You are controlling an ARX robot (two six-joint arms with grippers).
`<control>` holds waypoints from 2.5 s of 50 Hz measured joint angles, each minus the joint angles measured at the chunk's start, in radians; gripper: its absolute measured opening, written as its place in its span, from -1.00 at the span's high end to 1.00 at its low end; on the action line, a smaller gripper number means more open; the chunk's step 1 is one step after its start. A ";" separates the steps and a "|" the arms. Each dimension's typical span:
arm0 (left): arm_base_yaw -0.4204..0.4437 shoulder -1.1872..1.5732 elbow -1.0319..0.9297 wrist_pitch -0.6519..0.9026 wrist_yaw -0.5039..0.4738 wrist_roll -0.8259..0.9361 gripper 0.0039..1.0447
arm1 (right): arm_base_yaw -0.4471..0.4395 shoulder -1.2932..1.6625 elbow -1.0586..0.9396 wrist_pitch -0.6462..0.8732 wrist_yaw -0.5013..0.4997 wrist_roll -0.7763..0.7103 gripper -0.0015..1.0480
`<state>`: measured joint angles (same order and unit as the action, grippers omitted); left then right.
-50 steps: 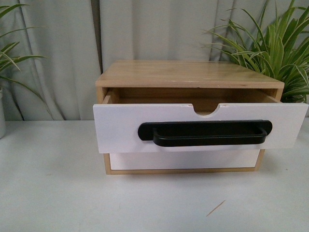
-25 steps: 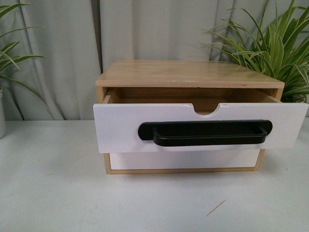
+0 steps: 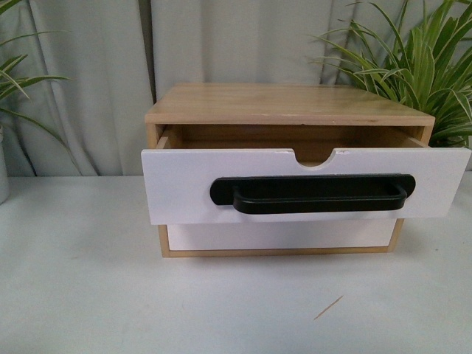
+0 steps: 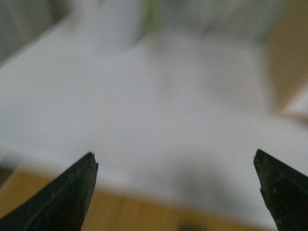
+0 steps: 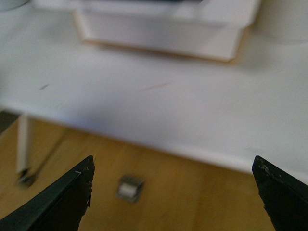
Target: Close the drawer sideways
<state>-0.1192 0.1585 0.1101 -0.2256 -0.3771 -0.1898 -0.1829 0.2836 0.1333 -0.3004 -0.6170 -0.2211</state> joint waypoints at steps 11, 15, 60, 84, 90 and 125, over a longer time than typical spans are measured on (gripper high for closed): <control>-0.275 0.541 0.199 -0.278 -0.715 -0.809 -0.89 | -0.021 0.270 0.068 0.037 -0.095 -0.221 -0.83; -0.320 0.626 0.243 -0.171 -0.658 -0.941 -0.89 | -0.027 0.355 0.075 0.100 -0.058 -0.314 -0.83; -0.547 1.341 0.637 0.377 -0.266 -0.978 -0.89 | 0.119 0.834 0.196 0.659 0.182 -0.771 -0.83; -0.550 1.391 0.687 0.396 -0.220 -0.912 -0.89 | 0.307 0.913 0.216 0.736 0.285 -0.821 -0.83; -0.541 1.402 0.694 0.397 -0.212 -0.898 -0.89 | 0.322 0.950 0.232 0.761 0.300 -0.818 -0.83; -0.491 1.453 0.780 0.414 -0.165 -0.811 -0.89 | 0.379 1.234 0.486 0.814 0.392 -0.766 -0.83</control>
<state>-0.6102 1.6112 0.8902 0.1883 -0.5419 -1.0012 0.1963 1.5177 0.6193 0.5133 -0.2253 -0.9874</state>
